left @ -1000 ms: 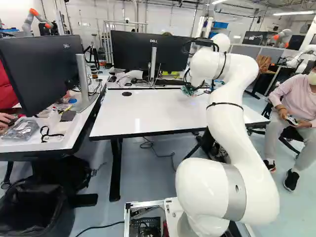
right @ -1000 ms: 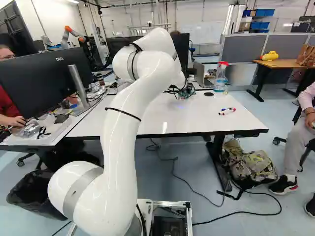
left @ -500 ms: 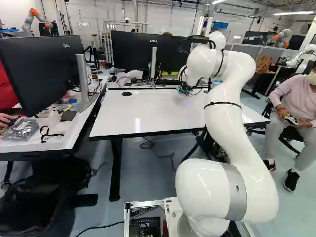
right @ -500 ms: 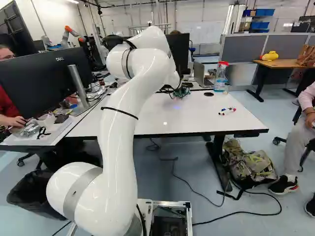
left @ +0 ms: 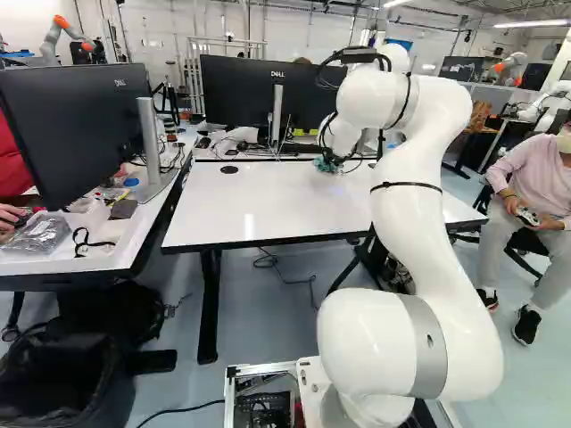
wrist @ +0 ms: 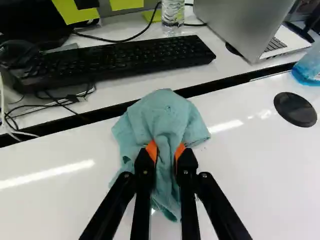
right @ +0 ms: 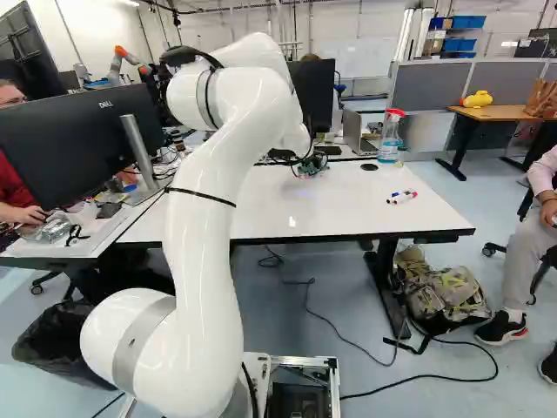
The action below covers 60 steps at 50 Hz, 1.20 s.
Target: Clean the table with the green towel
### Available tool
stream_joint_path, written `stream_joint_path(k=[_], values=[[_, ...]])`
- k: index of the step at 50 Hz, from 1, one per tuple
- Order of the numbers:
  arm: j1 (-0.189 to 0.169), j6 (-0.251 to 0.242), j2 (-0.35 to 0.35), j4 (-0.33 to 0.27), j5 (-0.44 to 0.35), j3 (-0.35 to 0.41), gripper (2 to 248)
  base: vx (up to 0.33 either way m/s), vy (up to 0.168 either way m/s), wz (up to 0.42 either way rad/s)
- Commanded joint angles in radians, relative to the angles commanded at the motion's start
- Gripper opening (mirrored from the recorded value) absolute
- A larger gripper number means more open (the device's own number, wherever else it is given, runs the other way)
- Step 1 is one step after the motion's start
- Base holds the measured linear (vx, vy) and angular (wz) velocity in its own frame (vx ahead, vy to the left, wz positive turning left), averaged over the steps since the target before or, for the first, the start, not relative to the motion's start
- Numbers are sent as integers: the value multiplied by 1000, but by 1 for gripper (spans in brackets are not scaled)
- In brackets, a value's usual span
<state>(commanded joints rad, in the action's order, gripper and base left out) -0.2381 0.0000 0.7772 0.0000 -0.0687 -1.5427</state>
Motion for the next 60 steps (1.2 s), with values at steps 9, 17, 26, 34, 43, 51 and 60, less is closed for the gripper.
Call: stream_joint_path(k=[9, 17, 26, 34, 43, 51, 60], values=[[-1, 0, -40, 0, 0, 57, 58, 0, 0, 0], [-5, 0, -74, 0, 0, 105, 58, 0, 0, 0], [-11, 0, -112, 0, 0, 158, 58, 0, 0, 0], [-17, 0, -144, 0, 0, 204, 58, 0, 0, 0], [-29, 0, -178, 0, 0, 251, 58, 0, 0, 0], [-43, 0, -207, 0, 0, 291, 58, 0, 0, 0], [-55, 0, -230, 0, 0, 322, 58, 0, 0, 0]])
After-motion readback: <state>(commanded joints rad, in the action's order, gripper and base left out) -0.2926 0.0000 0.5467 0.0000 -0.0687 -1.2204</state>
